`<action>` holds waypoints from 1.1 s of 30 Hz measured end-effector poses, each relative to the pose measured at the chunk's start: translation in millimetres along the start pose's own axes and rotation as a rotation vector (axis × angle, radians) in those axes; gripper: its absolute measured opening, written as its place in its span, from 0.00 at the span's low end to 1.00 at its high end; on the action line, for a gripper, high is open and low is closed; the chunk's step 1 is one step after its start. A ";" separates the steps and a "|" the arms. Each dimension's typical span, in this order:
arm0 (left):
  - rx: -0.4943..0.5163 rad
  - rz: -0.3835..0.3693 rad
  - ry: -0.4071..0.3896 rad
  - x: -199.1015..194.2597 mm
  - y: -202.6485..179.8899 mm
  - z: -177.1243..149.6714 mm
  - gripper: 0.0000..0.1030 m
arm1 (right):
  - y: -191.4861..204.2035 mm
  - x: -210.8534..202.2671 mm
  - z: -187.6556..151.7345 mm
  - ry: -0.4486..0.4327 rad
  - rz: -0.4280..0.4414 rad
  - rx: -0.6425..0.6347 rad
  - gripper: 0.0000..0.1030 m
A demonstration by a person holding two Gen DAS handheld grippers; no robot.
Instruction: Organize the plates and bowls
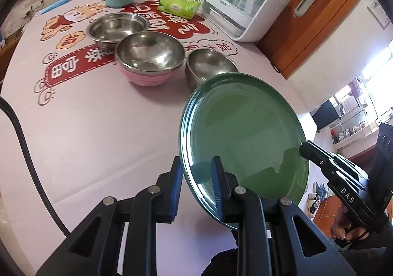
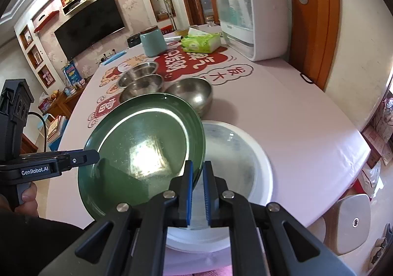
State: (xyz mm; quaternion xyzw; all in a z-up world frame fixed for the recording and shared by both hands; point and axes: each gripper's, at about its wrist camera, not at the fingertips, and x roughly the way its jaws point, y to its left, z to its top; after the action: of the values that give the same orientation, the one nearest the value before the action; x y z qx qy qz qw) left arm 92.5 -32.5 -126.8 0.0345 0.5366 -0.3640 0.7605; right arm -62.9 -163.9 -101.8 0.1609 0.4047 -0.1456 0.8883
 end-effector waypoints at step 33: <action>-0.146 0.056 0.138 78.0 -21.4 0.8 0.20 | -61.7 59.9 8.7 0.250 0.048 -0.034 0.08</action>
State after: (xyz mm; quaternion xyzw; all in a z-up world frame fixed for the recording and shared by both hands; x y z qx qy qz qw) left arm 92.9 -88.8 -184.9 0.0187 0.6116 -0.2992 0.7322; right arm -43.3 -230.9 -152.6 0.1723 0.5109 -0.0960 0.8367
